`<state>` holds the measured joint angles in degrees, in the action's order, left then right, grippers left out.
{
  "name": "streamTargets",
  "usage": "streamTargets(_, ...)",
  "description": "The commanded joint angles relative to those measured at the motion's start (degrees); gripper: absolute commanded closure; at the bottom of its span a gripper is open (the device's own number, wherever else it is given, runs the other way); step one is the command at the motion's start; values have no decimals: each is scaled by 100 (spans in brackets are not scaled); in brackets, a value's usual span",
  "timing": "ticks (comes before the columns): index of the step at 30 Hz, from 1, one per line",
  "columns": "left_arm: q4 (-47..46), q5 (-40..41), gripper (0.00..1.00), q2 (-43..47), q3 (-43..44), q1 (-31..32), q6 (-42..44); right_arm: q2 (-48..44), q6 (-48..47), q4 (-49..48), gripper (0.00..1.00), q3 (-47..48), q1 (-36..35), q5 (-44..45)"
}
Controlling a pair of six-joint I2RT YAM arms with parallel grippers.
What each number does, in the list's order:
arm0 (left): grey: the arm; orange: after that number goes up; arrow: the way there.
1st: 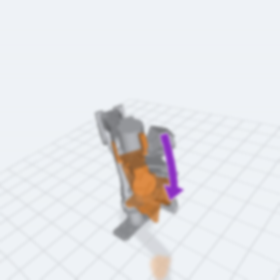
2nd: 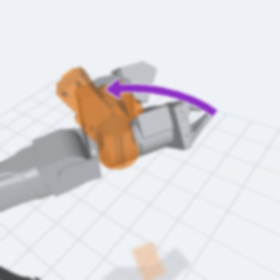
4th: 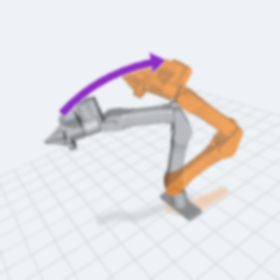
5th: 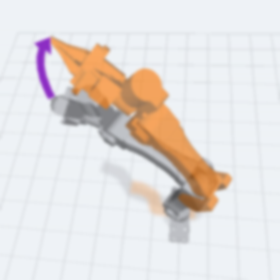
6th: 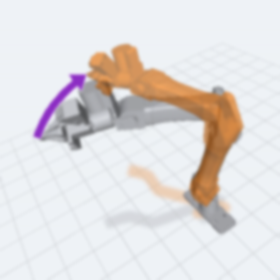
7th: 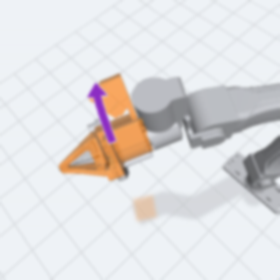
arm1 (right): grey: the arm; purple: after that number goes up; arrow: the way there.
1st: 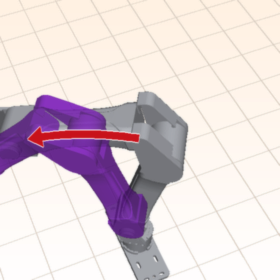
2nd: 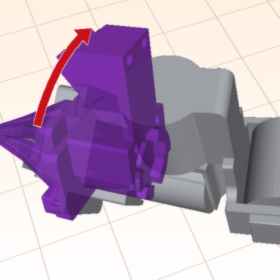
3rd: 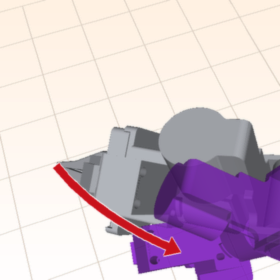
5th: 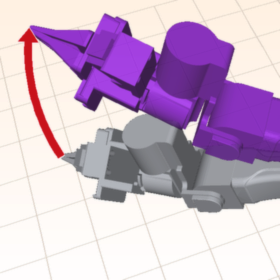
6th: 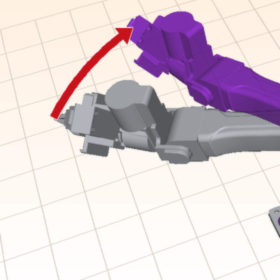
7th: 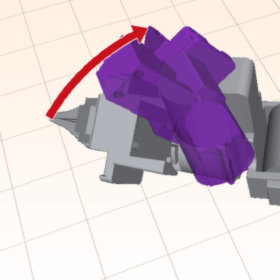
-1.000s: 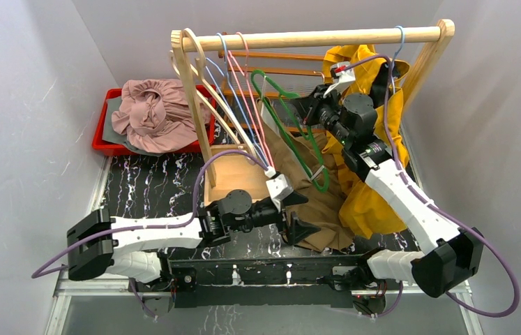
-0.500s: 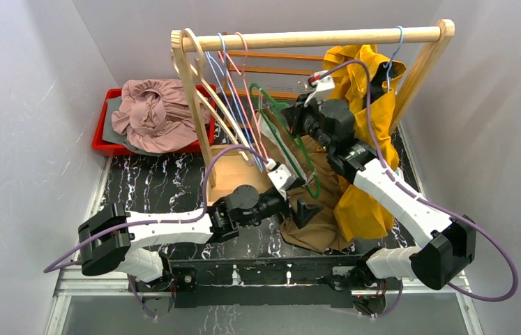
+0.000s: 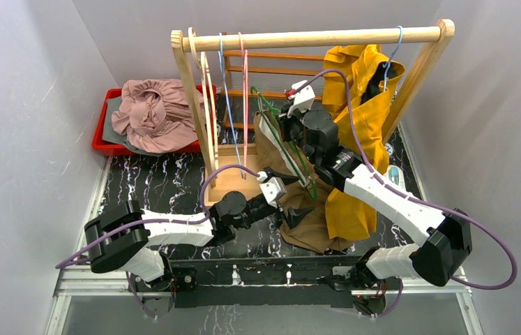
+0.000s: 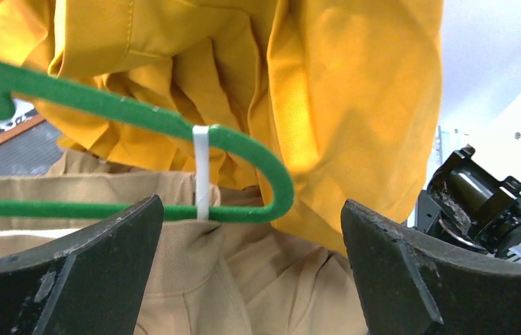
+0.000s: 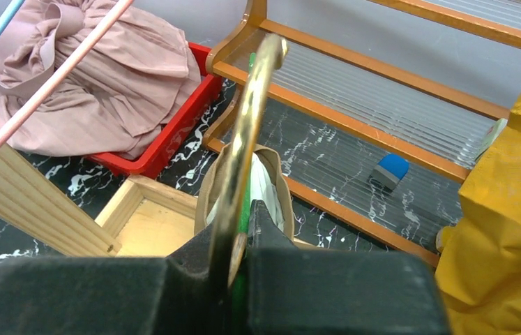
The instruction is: Remove the skirt from the hanger
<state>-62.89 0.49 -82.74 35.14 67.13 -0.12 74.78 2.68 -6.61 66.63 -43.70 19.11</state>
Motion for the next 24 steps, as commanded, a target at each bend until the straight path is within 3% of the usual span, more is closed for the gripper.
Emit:
streamTargets(1,-793,-481,1,-156,263,-16,260,57,-421,-747,100,157,-184,410)
streamTargets(5,-952,-453,3,-356,429,-16,309,164,-495,-707,100,249,-297,548)
streamTargets(9,-950,-372,14,-442,529,-16,215,243,-599,-683,100,357,-419,738)
streamTargets(22,-571,402,86,-88,360,188,110,722,-505,-499,100,820,-508,2251)
streamTargets(24,-320,491,90,-17,391,263,141,823,-511,-450,100,886,-507,2426)
